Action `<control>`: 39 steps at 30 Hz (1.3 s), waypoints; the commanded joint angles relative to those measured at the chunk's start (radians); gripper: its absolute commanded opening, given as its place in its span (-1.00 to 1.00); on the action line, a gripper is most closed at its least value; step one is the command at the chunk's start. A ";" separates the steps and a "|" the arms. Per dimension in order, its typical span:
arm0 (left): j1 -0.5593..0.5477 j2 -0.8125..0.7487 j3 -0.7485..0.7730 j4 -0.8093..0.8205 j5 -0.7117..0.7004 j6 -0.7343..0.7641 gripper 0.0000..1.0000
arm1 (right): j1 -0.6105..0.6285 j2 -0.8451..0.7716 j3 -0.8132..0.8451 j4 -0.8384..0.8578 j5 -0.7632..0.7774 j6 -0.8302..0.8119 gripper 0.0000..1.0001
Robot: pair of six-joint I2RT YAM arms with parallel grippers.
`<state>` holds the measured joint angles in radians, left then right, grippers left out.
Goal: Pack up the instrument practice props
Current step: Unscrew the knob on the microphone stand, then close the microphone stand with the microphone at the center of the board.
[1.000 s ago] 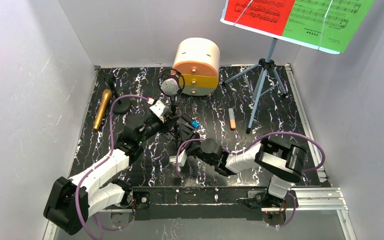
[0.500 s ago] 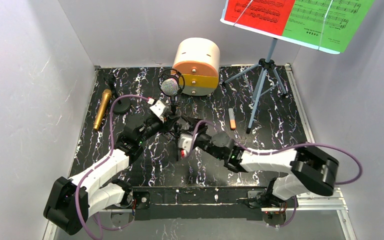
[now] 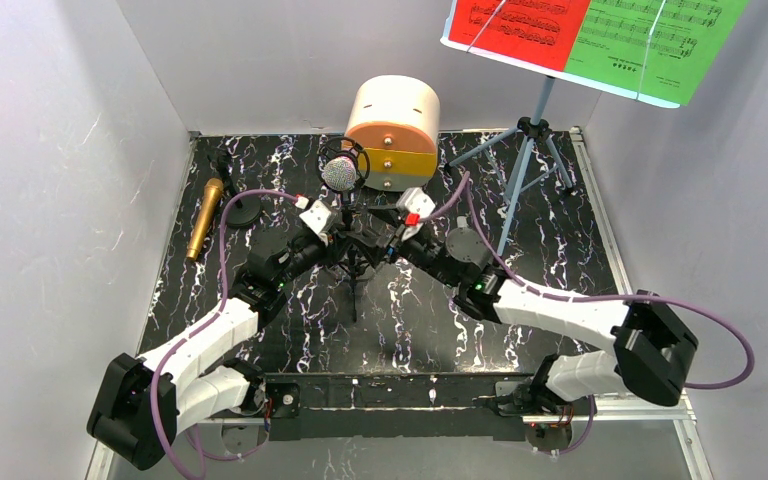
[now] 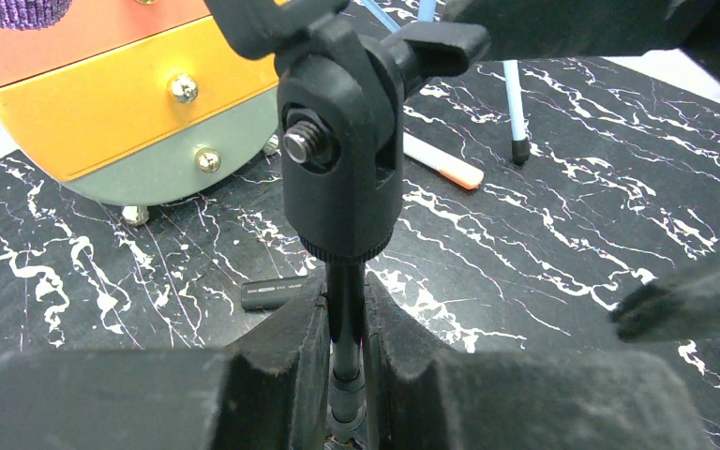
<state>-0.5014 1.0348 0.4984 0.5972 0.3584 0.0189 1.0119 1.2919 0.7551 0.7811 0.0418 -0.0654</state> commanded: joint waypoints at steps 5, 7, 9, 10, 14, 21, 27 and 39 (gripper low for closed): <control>-0.005 0.002 -0.009 -0.010 0.024 0.000 -1.00 | 0.000 0.113 0.094 0.102 0.124 0.307 0.39; -0.005 0.002 -0.010 -0.007 0.024 -0.005 -1.00 | 0.000 0.134 0.099 0.116 0.161 0.336 0.35; -0.005 0.002 -0.011 -0.003 0.025 -0.006 -1.00 | 0.000 0.152 0.096 0.150 0.198 0.363 0.31; -0.005 0.003 -0.011 -0.002 0.027 -0.008 -1.00 | 0.001 0.160 0.092 0.171 0.207 0.374 0.30; -0.005 0.008 -0.012 0.002 0.029 -0.013 -1.00 | 0.000 0.184 0.092 0.222 0.251 0.389 0.25; -0.005 0.011 -0.015 0.007 0.028 -0.011 -1.00 | 0.000 0.232 0.124 0.253 0.211 0.376 0.22; -0.005 0.006 -0.016 0.007 0.025 -0.011 -1.00 | -0.005 0.247 0.123 0.253 0.168 0.344 -0.20; -0.005 -0.049 -0.018 -0.011 -0.011 -0.011 -0.31 | -0.032 0.195 0.042 0.303 0.024 0.291 -0.97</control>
<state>-0.5014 1.0290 0.4854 0.6155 0.3546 -0.0040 0.9936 1.5333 0.8219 1.0058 0.1123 0.2501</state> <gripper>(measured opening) 0.268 0.288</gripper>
